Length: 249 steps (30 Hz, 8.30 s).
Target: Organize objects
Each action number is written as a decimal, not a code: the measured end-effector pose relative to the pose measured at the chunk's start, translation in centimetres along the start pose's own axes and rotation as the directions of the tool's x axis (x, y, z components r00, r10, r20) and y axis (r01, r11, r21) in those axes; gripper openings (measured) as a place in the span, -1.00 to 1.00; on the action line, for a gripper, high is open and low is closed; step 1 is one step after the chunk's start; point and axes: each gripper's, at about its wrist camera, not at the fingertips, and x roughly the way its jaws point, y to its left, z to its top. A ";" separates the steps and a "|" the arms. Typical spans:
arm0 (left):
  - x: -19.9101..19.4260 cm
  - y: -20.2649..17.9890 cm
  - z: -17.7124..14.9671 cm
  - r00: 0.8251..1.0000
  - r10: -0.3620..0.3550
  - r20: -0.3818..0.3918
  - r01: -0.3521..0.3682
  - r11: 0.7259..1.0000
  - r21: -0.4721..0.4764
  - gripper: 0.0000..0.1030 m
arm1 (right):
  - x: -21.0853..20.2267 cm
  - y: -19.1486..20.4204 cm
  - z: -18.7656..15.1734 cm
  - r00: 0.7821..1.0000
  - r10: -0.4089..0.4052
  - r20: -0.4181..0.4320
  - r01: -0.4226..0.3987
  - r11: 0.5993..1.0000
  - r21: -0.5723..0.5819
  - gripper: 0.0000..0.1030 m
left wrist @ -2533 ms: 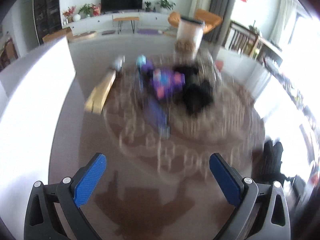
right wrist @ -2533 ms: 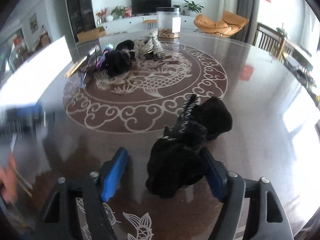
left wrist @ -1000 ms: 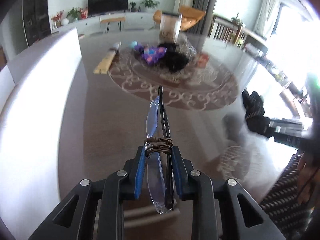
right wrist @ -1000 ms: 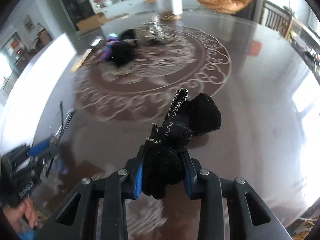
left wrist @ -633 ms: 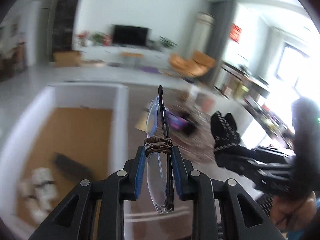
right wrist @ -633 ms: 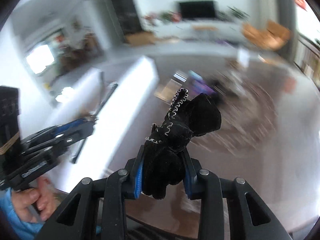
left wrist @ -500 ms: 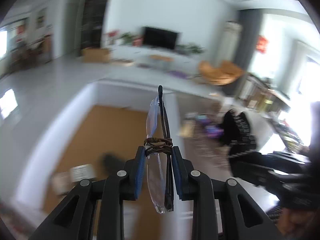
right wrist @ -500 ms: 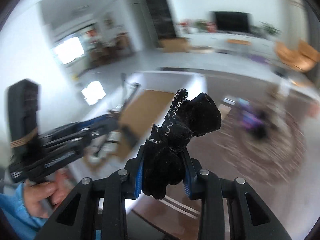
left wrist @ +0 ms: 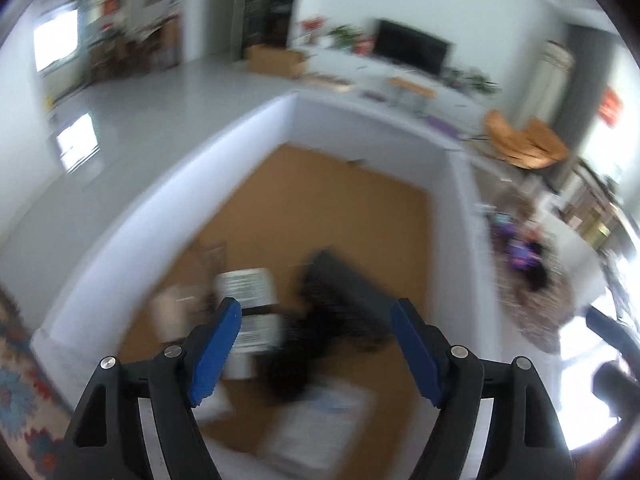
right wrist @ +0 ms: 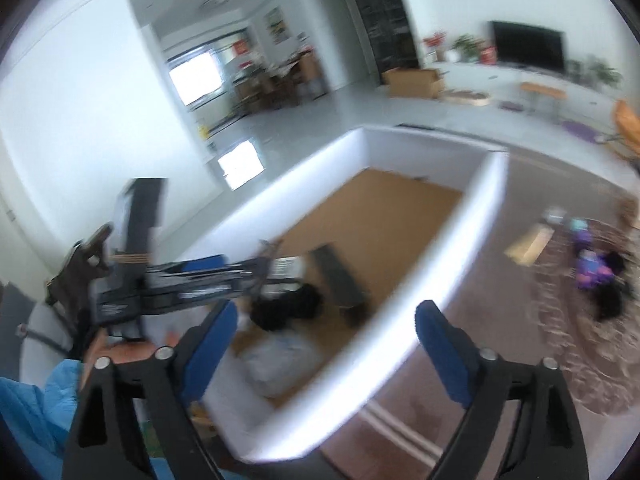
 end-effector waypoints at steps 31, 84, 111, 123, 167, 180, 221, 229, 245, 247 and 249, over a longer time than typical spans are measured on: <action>14.6 -27.1 -9.9 0.982 -0.105 -0.156 0.163 0.888 0.431 1.00 | -6.6 -25.8 -17.3 0.760 -0.618 -0.202 0.647 0.688 0.329 1.00; 15.6 -27.3 -10.2 0.983 -0.106 -0.151 0.161 0.888 0.430 1.00 | -6.8 -25.7 -17.4 0.768 -0.613 -0.184 0.635 0.694 0.340 1.00; 15.7 -27.1 -9.3 0.964 -0.119 -0.237 0.223 0.846 0.485 1.00 | -6.9 -25.8 -17.6 0.767 -0.615 -0.184 0.637 0.693 0.338 1.00; 16.5 -25.7 -8.6 0.976 -0.130 -0.176 0.198 0.863 0.465 1.00 | -6.4 -26.9 -16.4 0.791 -0.548 -0.272 0.612 0.711 0.348 1.00; 16.8 -26.0 -8.1 0.970 -0.126 -0.206 0.210 0.861 0.464 1.00 | -7.3 -24.8 -15.0 0.804 -0.573 -0.159 0.595 0.766 0.246 0.92; 21.6 -39.8 -0.2 0.978 -0.109 -0.180 0.185 0.853 0.489 0.94 | -6.1 -25.8 -16.8 0.802 -0.571 -0.177 0.598 0.763 0.246 0.92; 14.2 -26.7 -11.3 0.961 -0.151 -0.233 0.253 0.824 0.508 1.00 | -6.9 -26.2 -17.2 0.836 -0.531 -0.139 0.547 0.784 0.294 0.97; 14.7 -27.4 -10.4 0.931 -0.099 -0.352 0.288 0.790 0.541 1.00 | -6.4 -26.1 -17.1 0.824 -0.541 -0.170 0.567 0.776 0.278 1.00; 10.4 -24.1 -9.6 0.888 -0.334 -0.316 0.445 0.796 0.410 -0.48 | -5.5 -25.0 -13.1 0.856 -0.451 -0.252 0.515 0.786 0.343 0.00; 8.4 -22.9 -9.0 0.874 -0.377 -0.306 0.475 0.795 0.377 -0.48 | -6.2 -23.2 -12.3 0.875 -0.426 -0.232 0.483 0.808 0.337 0.00; 5.2 -20.9 -7.5 0.869 -0.421 -0.260 0.492 0.792 0.362 -0.48 | -6.8 -21.0 -10.8 0.898 -0.393 -0.196 0.438 0.835 0.332 0.00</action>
